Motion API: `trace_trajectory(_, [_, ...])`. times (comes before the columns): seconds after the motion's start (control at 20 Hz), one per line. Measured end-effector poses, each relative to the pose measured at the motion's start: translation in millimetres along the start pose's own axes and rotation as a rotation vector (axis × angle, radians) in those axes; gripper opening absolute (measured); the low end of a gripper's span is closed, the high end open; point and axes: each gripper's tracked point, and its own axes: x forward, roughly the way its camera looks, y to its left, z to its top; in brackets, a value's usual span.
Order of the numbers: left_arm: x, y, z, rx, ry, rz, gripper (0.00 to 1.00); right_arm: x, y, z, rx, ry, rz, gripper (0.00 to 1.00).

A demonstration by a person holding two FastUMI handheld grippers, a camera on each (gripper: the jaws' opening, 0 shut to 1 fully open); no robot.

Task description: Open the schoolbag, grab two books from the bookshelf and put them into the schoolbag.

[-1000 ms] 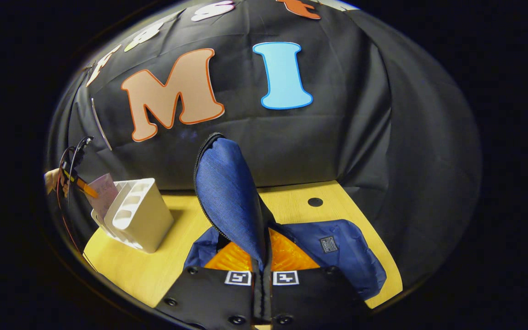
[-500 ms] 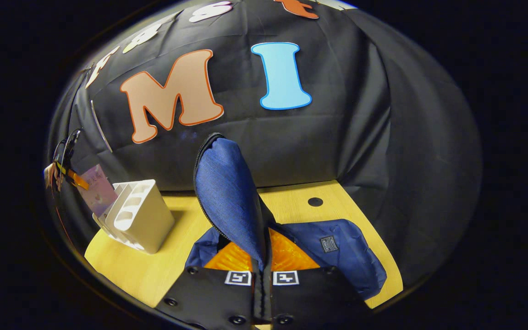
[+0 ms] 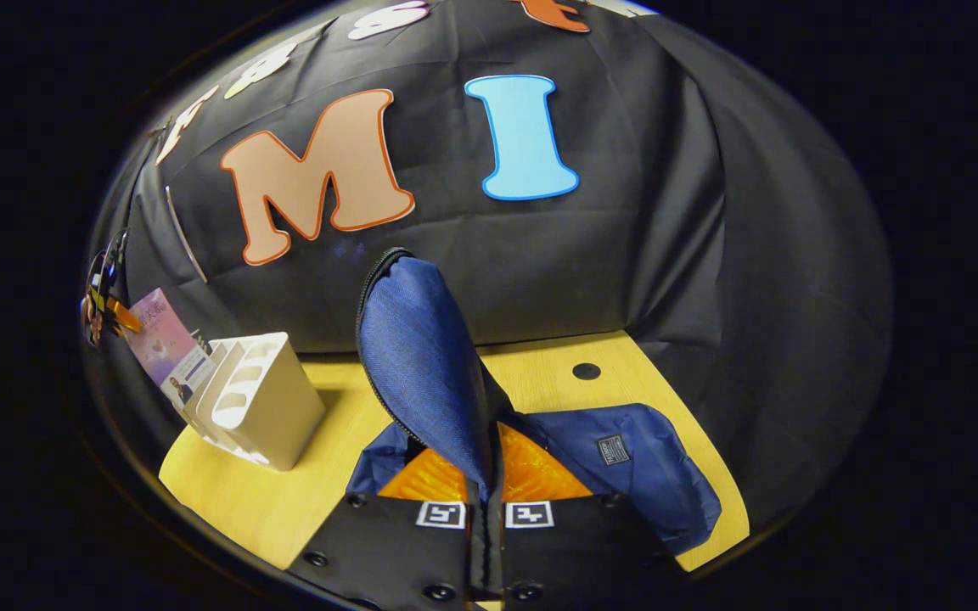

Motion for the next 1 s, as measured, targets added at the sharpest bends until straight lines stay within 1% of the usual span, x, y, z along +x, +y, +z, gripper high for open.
trace_trajectory(0.05, [-2.5, -5.5, 1.4, -0.041, -0.01, -0.043, 0.29, 0.4, -0.7, 0.2, 0.004, 0.0, 0.0, 0.03])
trace_trajectory(0.2, [-5.5, -31.5, 0.1, -0.129, -0.03, -0.145, 0.28, -0.3, -1.0, 0.3, 0.011, 0.0, -0.002, 0.03])
trace_trajectory(0.3, [-8.2, -53.9, -7.0, -0.229, -0.022, -0.215, 0.28, 0.1, -1.5, -0.2, 0.011, 0.002, -0.002, 0.03])
trace_trajectory(0.4, [0.7, -67.8, -12.1, -0.299, -0.028, -0.271, 0.29, -0.7, -1.6, 0.5, 0.013, 0.002, 0.002, 0.03])
trace_trajectory(0.65, [12.7, -99.8, -32.6, -0.371, -0.023, -0.356, 0.27, -1.6, -1.0, 2.2, 0.017, 0.003, 0.017, 0.03])
trace_trajectory(0.85, [35.5, -136.2, -66.5, -0.415, 0.03, -0.412, 0.27, -1.2, -1.0, 2.6, 0.019, 0.003, 0.033, 0.03])
trace_trajectory(0.9, [42.2, -148.4, -74.9, -0.416, 0.049, -0.427, 0.27, -1.9, -1.2, 2.6, 0.019, 0.003, 0.036, 0.06])
trace_trajectory(0.95, [50.8, -157.8, -87.3, -0.415, 0.073, -0.436, 0.28, -2.2, -0.5, 3.1, 0.02, 0.005, 0.043, 0.03])
trace_trajectory(1.0, [58.4, -166.8, -96.9, -0.409, 0.098, -0.443, 0.27, -2.0, -0.3, 1.8, 0.015, 0.006, 0.047, 0.03])
